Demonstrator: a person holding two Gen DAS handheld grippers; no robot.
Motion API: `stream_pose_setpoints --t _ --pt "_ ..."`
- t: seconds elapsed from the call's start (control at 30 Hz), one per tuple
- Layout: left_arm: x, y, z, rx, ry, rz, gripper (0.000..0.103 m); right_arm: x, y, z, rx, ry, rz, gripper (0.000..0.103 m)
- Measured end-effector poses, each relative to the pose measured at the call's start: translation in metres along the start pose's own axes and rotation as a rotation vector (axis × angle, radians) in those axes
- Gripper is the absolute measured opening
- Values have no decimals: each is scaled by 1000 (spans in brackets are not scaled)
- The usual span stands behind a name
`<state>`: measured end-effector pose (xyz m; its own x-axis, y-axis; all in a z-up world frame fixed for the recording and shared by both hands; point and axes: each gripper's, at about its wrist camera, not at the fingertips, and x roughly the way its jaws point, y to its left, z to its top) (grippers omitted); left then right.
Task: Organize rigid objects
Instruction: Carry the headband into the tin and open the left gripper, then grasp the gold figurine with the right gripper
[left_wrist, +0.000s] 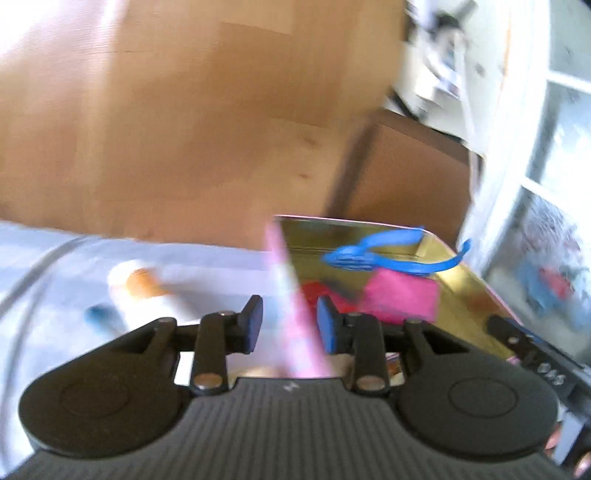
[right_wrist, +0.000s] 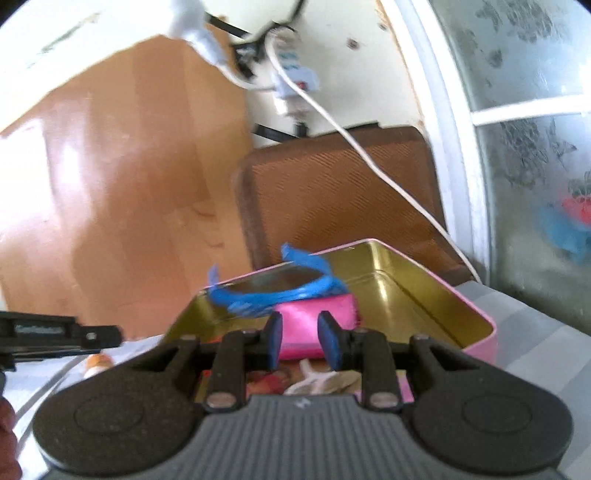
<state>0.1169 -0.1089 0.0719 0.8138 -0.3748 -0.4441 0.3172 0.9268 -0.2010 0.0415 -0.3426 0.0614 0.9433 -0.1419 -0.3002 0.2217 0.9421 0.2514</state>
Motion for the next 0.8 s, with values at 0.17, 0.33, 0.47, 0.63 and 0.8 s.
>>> stream_pose_setpoints --t 0.17,0.33,0.47,0.63,0.8 --pt "-24 77 -29 -39 46 170 35 -28 38 -21 -73 10 92 24" --pt "-26 124 -63 -79 97 262 35 -31 91 -52 -207 127 226 24" --pt "-25 134 -76 -88 74 255 35 -19 145 -67 -406 169 277 24" --pt "-30 131 -73 -82 36 215 35 15 203 -82 -818 140 223 28" --pt "-35 137 -78 -124 19 193 39 44 217 -85 -1076 234 210 40"
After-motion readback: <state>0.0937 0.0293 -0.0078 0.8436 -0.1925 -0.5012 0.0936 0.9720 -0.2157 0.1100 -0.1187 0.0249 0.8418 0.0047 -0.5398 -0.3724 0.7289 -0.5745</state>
